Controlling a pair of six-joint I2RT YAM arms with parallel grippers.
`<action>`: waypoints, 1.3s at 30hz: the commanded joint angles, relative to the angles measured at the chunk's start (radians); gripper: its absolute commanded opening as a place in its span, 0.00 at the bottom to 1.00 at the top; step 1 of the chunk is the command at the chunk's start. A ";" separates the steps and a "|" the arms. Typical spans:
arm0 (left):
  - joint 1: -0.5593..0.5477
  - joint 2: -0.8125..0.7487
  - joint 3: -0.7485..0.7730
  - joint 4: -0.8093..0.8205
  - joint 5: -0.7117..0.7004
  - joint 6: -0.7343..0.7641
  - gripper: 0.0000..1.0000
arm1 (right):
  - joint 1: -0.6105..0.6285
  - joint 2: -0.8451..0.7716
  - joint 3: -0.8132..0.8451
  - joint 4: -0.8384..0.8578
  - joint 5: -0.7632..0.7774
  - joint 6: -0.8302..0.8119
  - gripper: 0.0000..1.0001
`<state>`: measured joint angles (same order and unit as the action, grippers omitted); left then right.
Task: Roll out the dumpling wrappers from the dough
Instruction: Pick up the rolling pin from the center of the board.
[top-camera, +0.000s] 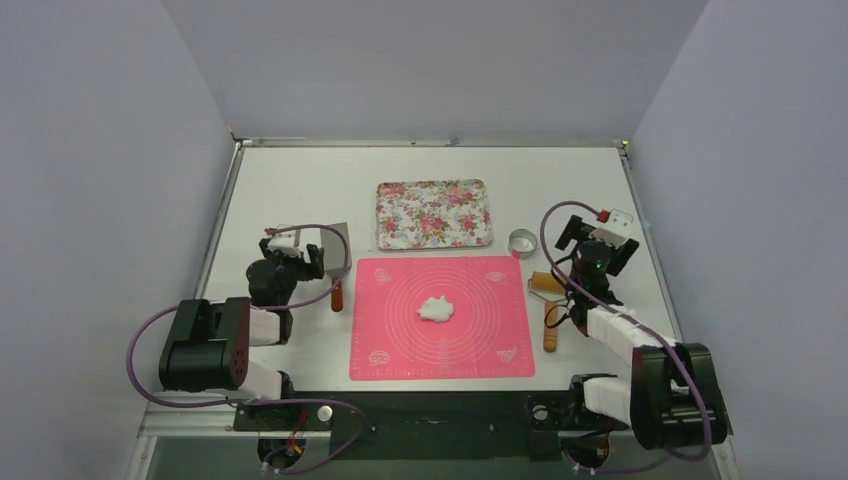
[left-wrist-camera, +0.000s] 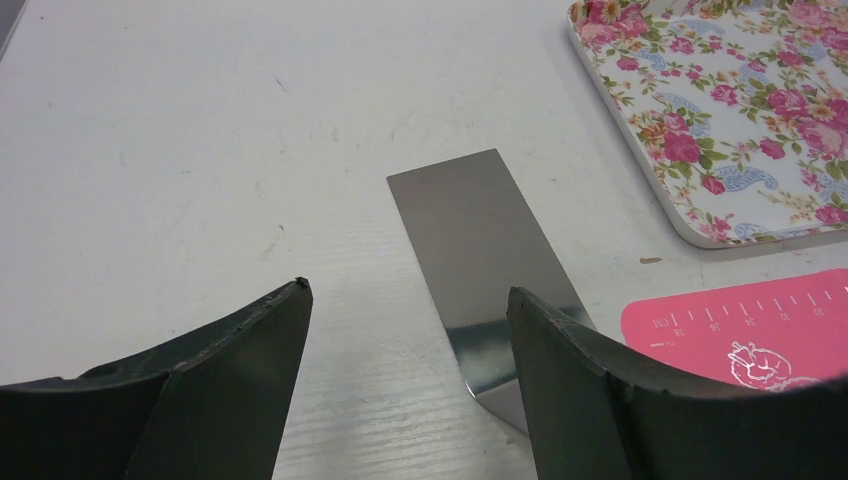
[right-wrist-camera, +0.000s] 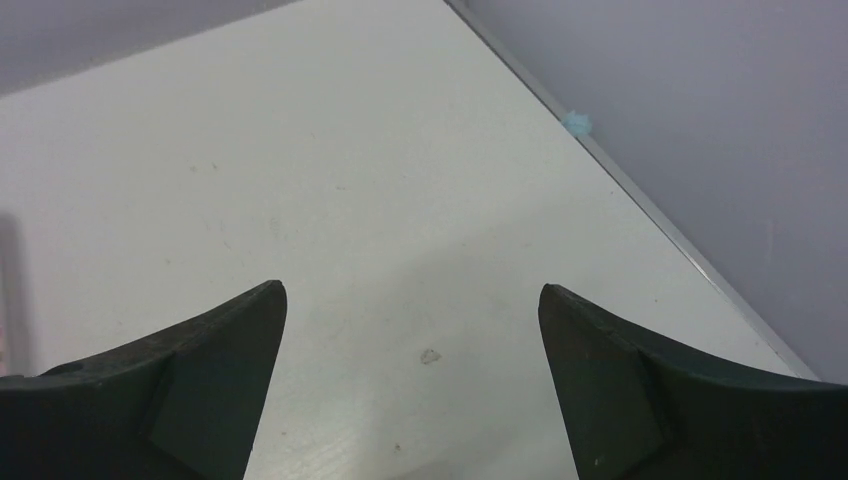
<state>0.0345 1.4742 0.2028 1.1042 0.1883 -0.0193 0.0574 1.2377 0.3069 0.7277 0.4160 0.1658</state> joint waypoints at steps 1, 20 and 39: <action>0.006 -0.003 0.027 0.053 0.012 -0.016 0.70 | 0.043 -0.154 0.172 -0.430 0.101 0.180 0.91; 0.067 -0.254 0.732 -1.279 0.227 0.113 0.70 | 0.467 -0.267 0.474 -1.545 0.314 0.617 0.93; 0.019 -0.221 0.879 -1.462 0.368 0.098 0.70 | 0.287 -0.160 0.236 -1.367 -0.101 0.669 0.79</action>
<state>0.0643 1.2377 1.0348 -0.3511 0.5053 0.0891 0.3592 1.0664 0.5510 -0.7151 0.3828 0.8207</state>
